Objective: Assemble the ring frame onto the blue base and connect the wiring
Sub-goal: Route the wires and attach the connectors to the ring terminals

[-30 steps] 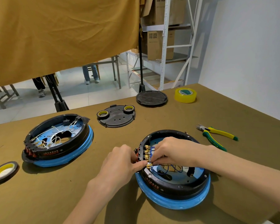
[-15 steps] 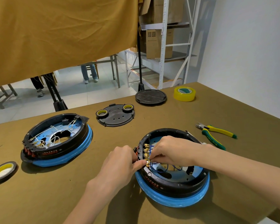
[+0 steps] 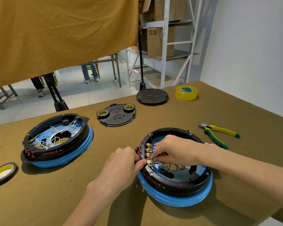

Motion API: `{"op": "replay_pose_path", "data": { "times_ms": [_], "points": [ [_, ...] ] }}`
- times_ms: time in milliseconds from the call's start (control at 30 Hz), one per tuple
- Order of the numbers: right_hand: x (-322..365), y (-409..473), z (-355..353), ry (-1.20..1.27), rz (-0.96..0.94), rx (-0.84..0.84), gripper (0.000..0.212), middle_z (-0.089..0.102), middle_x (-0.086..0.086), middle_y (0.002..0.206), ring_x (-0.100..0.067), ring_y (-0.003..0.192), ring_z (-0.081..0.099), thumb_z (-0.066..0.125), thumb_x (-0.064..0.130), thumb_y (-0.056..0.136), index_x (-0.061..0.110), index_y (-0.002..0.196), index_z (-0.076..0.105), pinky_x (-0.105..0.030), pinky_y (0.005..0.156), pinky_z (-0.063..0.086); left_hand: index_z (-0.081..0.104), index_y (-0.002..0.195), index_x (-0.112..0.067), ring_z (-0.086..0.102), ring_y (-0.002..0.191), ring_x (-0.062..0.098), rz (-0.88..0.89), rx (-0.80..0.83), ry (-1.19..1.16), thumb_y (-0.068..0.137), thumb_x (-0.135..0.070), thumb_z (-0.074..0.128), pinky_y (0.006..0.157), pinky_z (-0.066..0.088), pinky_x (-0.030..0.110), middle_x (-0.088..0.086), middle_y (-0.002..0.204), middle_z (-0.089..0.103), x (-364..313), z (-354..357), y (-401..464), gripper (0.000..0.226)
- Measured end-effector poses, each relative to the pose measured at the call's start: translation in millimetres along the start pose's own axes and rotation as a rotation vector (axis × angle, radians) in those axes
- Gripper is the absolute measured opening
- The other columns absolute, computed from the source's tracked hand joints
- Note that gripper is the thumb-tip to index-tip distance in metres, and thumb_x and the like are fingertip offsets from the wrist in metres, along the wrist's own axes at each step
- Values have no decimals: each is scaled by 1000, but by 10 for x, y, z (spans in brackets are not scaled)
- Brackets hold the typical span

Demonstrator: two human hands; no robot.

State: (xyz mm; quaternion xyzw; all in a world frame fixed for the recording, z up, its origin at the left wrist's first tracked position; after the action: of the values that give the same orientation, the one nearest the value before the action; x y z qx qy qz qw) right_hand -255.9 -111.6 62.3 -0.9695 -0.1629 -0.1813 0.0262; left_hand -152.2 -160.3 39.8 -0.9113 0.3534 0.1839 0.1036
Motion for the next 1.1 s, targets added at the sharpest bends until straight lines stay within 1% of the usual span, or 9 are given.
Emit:
{"op": "replay_pose_path", "data": {
  "times_ms": [167, 267, 367, 433, 500, 600, 667, 867, 1100],
  "points": [
    [-22, 12, -24, -1, 5, 7, 20, 76, 6, 103, 0, 88, 66, 65, 22, 101, 15, 114, 78, -6, 80, 45, 75, 89, -28, 41, 46, 8, -8, 12, -14, 99, -54, 55, 46, 28, 19, -8, 55, 51, 9, 24, 17, 35],
    [-20, 19, -10, -24, -4, 7, 19, 74, 9, 99, 7, 79, 59, 65, 22, 101, 16, 112, 78, -4, 75, 41, 75, 86, -26, 39, 47, 10, -15, 5, -19, 100, -53, 56, 47, 29, 22, -7, 54, 49, 12, 17, 19, 37],
    [-15, 14, 9, -54, 1, 6, 17, 64, 18, 90, 16, 71, 51, 64, 23, 101, 17, 110, 78, -2, 72, 38, 75, 83, -24, 37, 46, 10, -16, -1, -16, 100, -54, 55, 48, 29, 24, -7, 53, 46, 5, 4, 7, 39],
    [0, 15, 21, -75, 4, 1, 17, 63, 17, 90, 12, 71, 52, 64, 23, 101, 17, 109, 78, -2, 71, 38, 74, 81, -24, 36, 46, 10, -17, -6, -16, 100, -54, 55, 47, 28, 23, -8, 53, 46, -5, -10, -5, 40],
    [22, 15, 30, -99, 8, -8, 18, 71, 10, 93, 2, 77, 59, 63, 25, 102, 18, 108, 77, -8, 72, 43, 73, 80, -23, 37, 46, 10, -20, -2, -8, 101, -53, 54, 47, 28, 23, -7, 53, 46, -22, -10, -15, 41],
    [50, 31, 59, -163, 22, -2, 19, 72, 5, 91, -10, 80, 65, 60, 29, 103, 19, 104, 76, -28, 77, 53, 62, 66, -23, 35, 43, 10, -20, -21, 5, 102, -50, 54, 45, 26, 21, -9, 49, 40, -49, -26, -30, 46],
    [61, 28, 73, -178, 31, -2, 19, 72, 3, 90, -14, 81, 66, 58, 30, 103, 20, 104, 74, -36, 78, 54, 60, 65, -23, 36, 43, 10, -17, -41, 11, 102, -49, 55, 44, 27, 20, -9, 48, 40, -62, -43, -35, 46],
    [28, -6, 98, -179, 114, -39, 20, 71, 2, 90, -19, 82, 65, 57, 32, 104, 21, 104, 73, -43, 79, 55, 60, 67, -24, 39, 43, 9, -37, -76, 38, 103, -47, 54, 43, 27, 16, -9, 50, 43, -68, -32, -33, 43],
    [98, -5, 93, -258, 156, -123, 20, 70, -2, 88, -23, 83, 64, 56, 30, 104, 19, 99, 71, -41, 77, 54, 59, 65, -23, 44, 45, 9, -22, -127, 80, 103, -48, 54, 43, 28, 17, -8, 51, 47, -58, -26, -8, 46]
  ]
}}
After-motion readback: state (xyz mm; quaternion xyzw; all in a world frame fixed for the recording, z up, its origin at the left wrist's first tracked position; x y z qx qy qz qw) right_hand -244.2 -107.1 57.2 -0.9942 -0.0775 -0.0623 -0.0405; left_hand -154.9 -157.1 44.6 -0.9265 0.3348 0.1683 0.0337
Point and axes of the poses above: each hand's wrist, its own y-axis towards the middle knuckle, its own z-axis out of the palm, x = y × z, the point moved 10 cm from there along y, towards the middle knuckle
